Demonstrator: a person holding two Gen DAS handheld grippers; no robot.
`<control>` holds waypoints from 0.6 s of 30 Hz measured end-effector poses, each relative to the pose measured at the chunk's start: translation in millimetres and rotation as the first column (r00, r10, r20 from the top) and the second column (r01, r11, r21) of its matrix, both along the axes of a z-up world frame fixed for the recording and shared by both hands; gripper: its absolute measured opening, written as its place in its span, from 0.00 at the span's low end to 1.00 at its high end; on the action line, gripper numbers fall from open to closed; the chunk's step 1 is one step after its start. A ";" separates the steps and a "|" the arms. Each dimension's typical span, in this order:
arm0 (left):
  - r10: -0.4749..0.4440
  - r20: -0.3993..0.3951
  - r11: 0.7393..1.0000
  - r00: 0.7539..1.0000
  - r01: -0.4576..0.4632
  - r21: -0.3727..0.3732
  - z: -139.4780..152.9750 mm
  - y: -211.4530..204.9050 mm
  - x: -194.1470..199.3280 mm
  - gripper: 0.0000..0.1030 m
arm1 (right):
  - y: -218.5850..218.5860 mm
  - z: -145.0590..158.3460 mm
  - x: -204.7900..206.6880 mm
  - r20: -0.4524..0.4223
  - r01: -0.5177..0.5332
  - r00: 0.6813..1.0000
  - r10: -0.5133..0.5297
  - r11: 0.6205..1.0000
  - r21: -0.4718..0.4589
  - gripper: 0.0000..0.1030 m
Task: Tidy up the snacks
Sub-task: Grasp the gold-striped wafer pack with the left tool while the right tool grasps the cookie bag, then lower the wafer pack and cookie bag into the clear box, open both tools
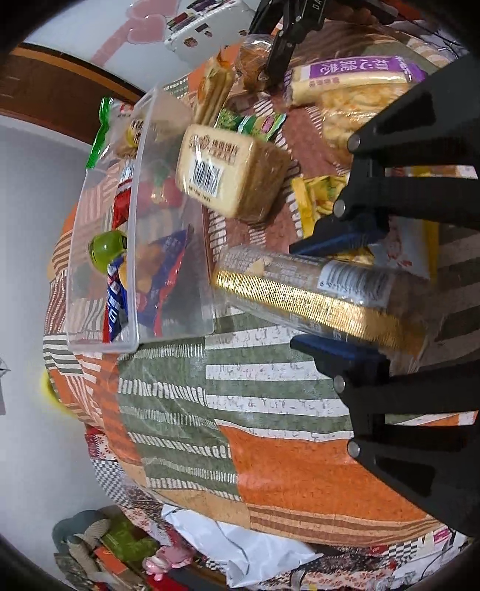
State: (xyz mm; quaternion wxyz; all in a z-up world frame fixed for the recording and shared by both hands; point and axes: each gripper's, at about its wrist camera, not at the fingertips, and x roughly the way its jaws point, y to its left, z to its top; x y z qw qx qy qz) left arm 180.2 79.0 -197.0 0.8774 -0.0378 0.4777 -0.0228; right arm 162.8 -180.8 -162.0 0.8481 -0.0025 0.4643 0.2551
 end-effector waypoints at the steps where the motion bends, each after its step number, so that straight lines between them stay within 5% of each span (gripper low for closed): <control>1: -0.002 0.003 1.000 1.000 0.002 0.010 1.9 -2.6 -2.2 0.37 | -2.6 1.1 -2.2 -0.002 0.001 1.000 -0.001 1.000 0.006 0.58; 18: -0.005 0.132 1.000 0.991 0.001 0.029 57.9 -17.0 -38.0 0.34 | -11.0 44.6 -21.3 0.088 0.020 0.996 -0.027 0.996 0.083 0.56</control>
